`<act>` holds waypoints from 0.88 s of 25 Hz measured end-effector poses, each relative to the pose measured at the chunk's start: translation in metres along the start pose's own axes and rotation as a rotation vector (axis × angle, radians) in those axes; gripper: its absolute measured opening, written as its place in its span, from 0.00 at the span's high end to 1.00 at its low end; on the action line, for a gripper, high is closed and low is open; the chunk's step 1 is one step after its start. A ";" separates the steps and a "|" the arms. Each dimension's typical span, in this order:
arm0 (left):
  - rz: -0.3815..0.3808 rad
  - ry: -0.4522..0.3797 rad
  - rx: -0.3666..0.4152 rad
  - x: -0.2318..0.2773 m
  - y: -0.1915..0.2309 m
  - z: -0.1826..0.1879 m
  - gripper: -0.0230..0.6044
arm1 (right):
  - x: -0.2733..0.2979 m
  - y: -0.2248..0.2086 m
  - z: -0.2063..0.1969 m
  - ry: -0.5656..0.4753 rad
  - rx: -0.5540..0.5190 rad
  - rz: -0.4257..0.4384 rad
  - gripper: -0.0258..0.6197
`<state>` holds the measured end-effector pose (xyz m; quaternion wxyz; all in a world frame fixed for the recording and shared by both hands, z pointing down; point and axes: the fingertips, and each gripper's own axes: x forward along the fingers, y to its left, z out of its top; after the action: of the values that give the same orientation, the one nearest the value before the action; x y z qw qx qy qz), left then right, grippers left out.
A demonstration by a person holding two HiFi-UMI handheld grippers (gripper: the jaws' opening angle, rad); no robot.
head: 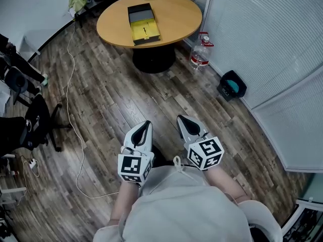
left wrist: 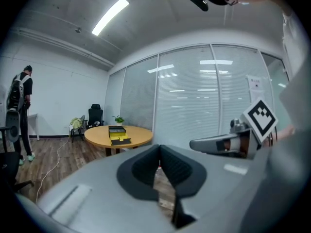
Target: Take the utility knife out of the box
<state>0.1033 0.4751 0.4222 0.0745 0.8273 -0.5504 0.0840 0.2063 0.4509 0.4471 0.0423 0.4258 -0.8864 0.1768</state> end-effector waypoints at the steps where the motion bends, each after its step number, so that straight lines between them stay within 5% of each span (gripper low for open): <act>1: -0.001 0.002 -0.002 0.004 0.007 -0.001 0.95 | 0.007 -0.001 0.003 -0.006 -0.014 -0.010 0.96; 6: -0.020 0.001 -0.027 0.036 0.053 0.001 0.95 | 0.054 -0.011 0.011 0.026 -0.081 -0.094 0.96; 22: -0.126 0.001 -0.049 0.196 0.278 0.064 0.95 | 0.293 -0.040 0.097 0.035 -0.051 -0.243 0.96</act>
<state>-0.0757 0.1787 0.4114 0.1003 0.8581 -0.4992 0.0662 0.0589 0.1776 0.4335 0.0895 0.5259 -0.8315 0.1550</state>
